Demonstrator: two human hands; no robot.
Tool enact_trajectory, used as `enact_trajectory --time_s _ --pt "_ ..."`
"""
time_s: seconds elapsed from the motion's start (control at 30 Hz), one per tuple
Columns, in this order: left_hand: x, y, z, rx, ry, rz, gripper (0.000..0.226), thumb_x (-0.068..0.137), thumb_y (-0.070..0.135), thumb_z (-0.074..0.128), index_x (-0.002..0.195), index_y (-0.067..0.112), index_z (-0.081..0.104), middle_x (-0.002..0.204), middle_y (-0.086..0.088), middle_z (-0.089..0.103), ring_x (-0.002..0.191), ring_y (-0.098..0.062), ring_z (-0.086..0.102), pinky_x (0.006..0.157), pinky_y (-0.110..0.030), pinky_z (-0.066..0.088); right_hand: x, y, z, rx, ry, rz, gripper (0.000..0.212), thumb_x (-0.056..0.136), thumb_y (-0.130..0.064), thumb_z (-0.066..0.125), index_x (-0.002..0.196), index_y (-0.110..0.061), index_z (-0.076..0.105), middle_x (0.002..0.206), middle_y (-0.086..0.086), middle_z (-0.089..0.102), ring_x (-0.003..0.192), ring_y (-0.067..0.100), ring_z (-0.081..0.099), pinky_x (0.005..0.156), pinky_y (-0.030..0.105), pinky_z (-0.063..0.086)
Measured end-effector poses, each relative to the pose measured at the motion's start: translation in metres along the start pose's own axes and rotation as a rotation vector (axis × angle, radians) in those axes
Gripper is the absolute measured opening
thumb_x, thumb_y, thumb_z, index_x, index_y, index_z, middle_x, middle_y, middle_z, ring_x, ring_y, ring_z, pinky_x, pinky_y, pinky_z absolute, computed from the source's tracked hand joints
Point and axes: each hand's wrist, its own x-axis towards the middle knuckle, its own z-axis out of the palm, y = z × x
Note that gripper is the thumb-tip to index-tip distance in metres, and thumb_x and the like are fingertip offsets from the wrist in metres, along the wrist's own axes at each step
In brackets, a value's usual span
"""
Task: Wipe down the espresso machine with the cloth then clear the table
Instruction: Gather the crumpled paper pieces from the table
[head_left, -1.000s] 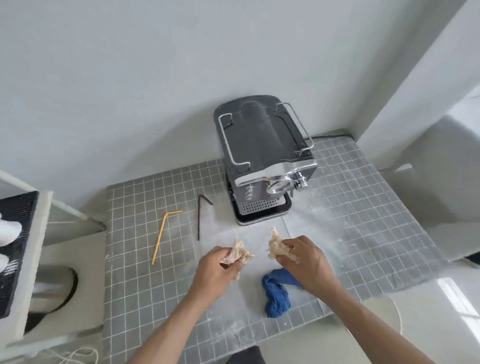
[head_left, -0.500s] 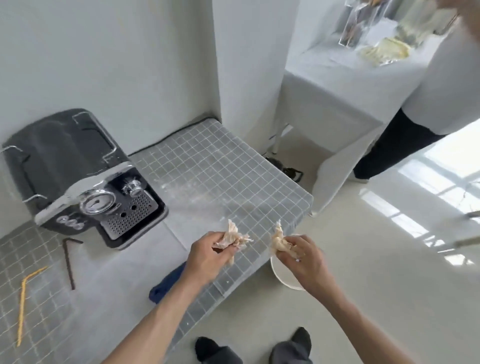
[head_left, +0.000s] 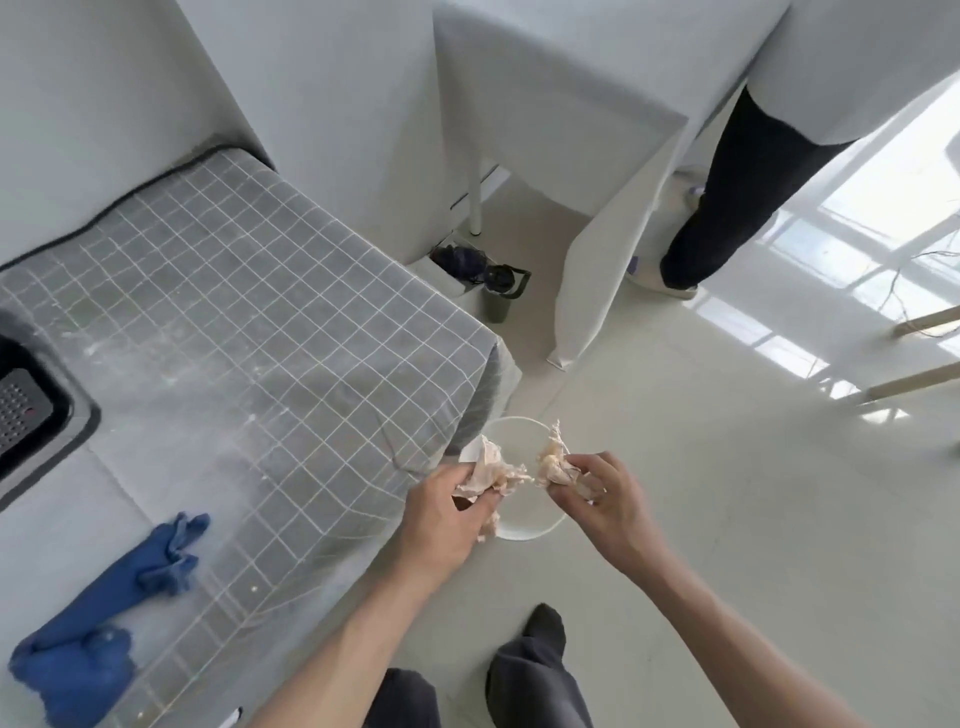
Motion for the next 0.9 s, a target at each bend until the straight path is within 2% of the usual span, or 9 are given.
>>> enact_trajectory --time_s 0.1,0.23,0.47,0.53,0.6,0.67,0.73,0.8,0.9 --pt "0.027 -0.034 0.049 0.050 0.027 -0.074 0.014 0.086 0.026 0.081 0.083 0.035 0.070 0.082 0.007 0.067 0.078 -0.004 0.062 0.067 -0.012 0.042 0.031 0.058 0.014 -0.030 -0.027 0.040 0.027 0.086 -0.042 0.078 0.110 -0.038 0.069 0.102 -0.017 0.059 0.092 0.002 0.062 0.076 0.022 0.047" --pt "0.071 -0.093 0.104 0.024 0.022 -0.213 0.005 0.089 0.015 0.076 0.087 0.017 0.072 0.073 0.009 0.064 0.069 0.006 0.063 0.057 -0.013 0.041 0.072 0.132 0.046 -0.078 -0.089 0.097 0.030 0.088 -0.044 0.075 0.114 -0.031 0.068 0.105 -0.017 0.058 0.094 -0.004 0.058 0.074 0.011 0.041" --pt "0.141 -0.200 0.183 0.002 0.033 -0.399 0.008 0.088 0.021 0.077 0.087 0.016 0.071 0.055 0.009 0.067 0.049 0.001 0.061 0.051 -0.014 0.043 0.133 0.242 0.104 -0.187 -0.168 0.159 0.034 0.091 -0.038 0.073 0.120 -0.023 0.067 0.111 -0.007 0.057 0.094 0.010 0.058 0.070 0.009 0.040" --pt "0.154 -0.222 0.201 0.002 -0.040 -0.436 0.020 0.080 0.034 0.080 0.091 0.022 0.069 0.065 0.014 0.069 0.062 -0.004 0.065 0.060 -0.026 0.047 0.146 0.267 0.117 -0.221 -0.203 0.193 0.043 0.091 -0.038 0.072 0.129 -0.021 0.063 0.116 -0.003 0.057 0.102 0.019 0.060 0.079 0.024 0.045" --pt "0.161 -0.236 0.211 0.053 -0.150 -0.471 0.032 0.078 0.041 0.078 0.105 0.032 0.062 0.086 0.021 0.064 0.082 -0.012 0.063 0.065 -0.029 0.047 0.155 0.284 0.127 -0.257 -0.260 0.245 0.057 0.089 -0.039 0.072 0.141 -0.022 0.054 0.128 0.000 0.056 0.109 0.024 0.060 0.086 0.032 0.048" --pt "0.163 -0.244 0.216 0.124 -0.210 -0.493 0.039 0.083 0.037 0.073 0.118 0.035 0.055 0.103 0.013 0.065 0.091 -0.021 0.062 0.068 -0.030 0.046 0.157 0.293 0.132 -0.277 -0.297 0.259 0.070 0.087 -0.042 0.072 0.149 -0.023 0.045 0.139 0.001 0.053 0.116 0.025 0.060 0.093 0.038 0.051" --pt "0.159 -0.247 0.216 0.153 -0.211 -0.507 0.053 0.088 0.034 0.068 0.137 0.035 0.049 0.129 0.000 0.066 0.111 -0.027 0.065 0.083 -0.032 0.053 0.154 0.292 0.133 -0.295 -0.316 0.246 0.072 0.088 -0.042 0.070 0.151 -0.025 0.041 0.147 0.000 0.048 0.124 0.026 0.055 0.096 0.040 0.049" --pt "0.151 -0.237 0.209 0.155 -0.210 -0.521 0.067 0.094 0.032 0.065 0.154 0.032 0.037 0.150 0.000 0.055 0.133 -0.023 0.056 0.094 -0.029 0.050 0.147 0.285 0.129 -0.294 -0.321 0.225 0.070 0.089 -0.040 0.069 0.151 -0.026 0.041 0.151 0.000 0.046 0.128 0.026 0.053 0.096 0.038 0.048" --pt "0.137 -0.211 0.195 0.200 -0.275 -0.492 0.062 0.101 0.029 0.060 0.157 0.028 0.033 0.157 0.005 0.046 0.139 -0.019 0.047 0.084 -0.021 0.036 0.136 0.270 0.119 -0.312 -0.326 0.207 0.068 0.090 -0.042 0.068 0.150 -0.025 0.043 0.153 0.000 0.046 0.132 0.025 0.050 0.099 0.034 0.045"
